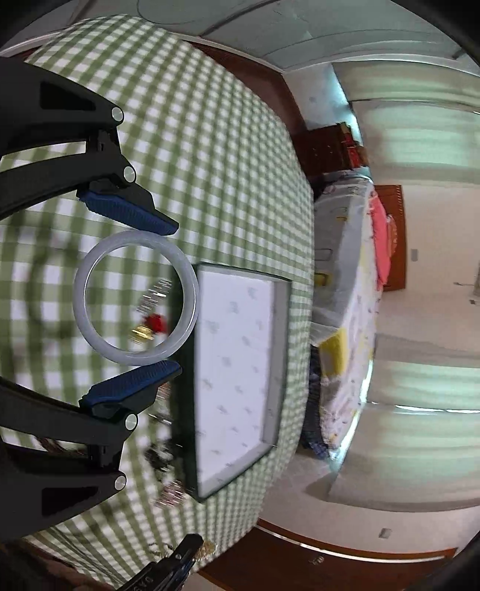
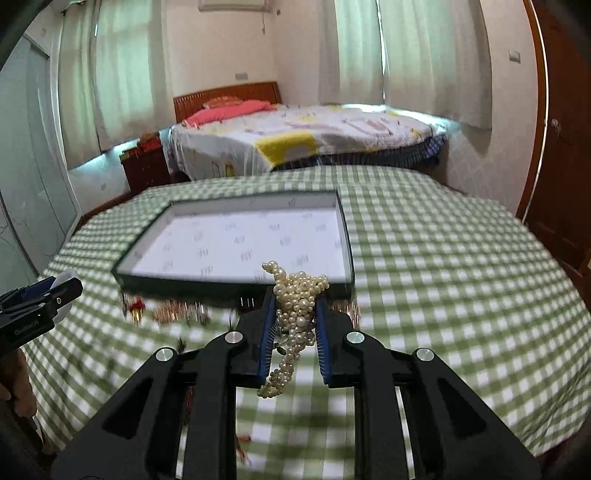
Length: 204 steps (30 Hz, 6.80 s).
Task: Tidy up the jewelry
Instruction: 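Carry the bangle into the green box with the left gripper while the right carries the pearls there, then open both grippers to drop the bangle and pearls in the box, then withdraw, then lower the right gripper onto the red tassel pendant and grasp it, then grasp the dark red bead bracelet with the left gripper while the right holds the tassel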
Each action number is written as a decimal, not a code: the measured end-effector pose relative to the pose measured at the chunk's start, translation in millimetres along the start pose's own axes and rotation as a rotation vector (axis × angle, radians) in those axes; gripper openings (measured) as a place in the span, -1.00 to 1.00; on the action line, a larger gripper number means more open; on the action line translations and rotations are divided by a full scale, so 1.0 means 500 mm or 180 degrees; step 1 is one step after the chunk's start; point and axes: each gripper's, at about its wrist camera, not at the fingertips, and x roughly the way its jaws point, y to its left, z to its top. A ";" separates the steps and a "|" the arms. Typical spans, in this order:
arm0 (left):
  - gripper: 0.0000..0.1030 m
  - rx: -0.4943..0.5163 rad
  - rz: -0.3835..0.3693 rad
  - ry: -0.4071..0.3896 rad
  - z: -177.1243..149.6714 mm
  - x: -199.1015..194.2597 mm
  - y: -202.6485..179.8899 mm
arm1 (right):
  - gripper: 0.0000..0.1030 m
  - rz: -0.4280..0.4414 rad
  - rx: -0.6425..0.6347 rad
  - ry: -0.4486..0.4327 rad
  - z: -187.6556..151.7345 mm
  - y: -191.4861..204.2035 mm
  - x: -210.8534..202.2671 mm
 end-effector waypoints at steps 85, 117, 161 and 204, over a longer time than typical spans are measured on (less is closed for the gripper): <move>0.46 -0.0071 0.0318 0.0374 -0.096 0.014 0.055 | -0.26 0.0212 -0.0170 0.0669 -0.103 0.069 0.029; 0.46 -0.0138 0.0342 0.0357 -0.143 -0.037 0.063 | -0.26 0.0362 -0.0274 0.0913 -0.194 0.108 0.022; 0.46 0.0325 0.0003 0.0376 -0.134 -0.011 -0.082 | -0.80 0.0023 -0.0039 0.0670 -0.162 -0.024 -0.002; 0.18 0.0671 -0.0408 0.0719 -0.167 0.081 -0.215 | -0.80 -0.0034 0.0125 0.0729 -0.172 -0.065 0.024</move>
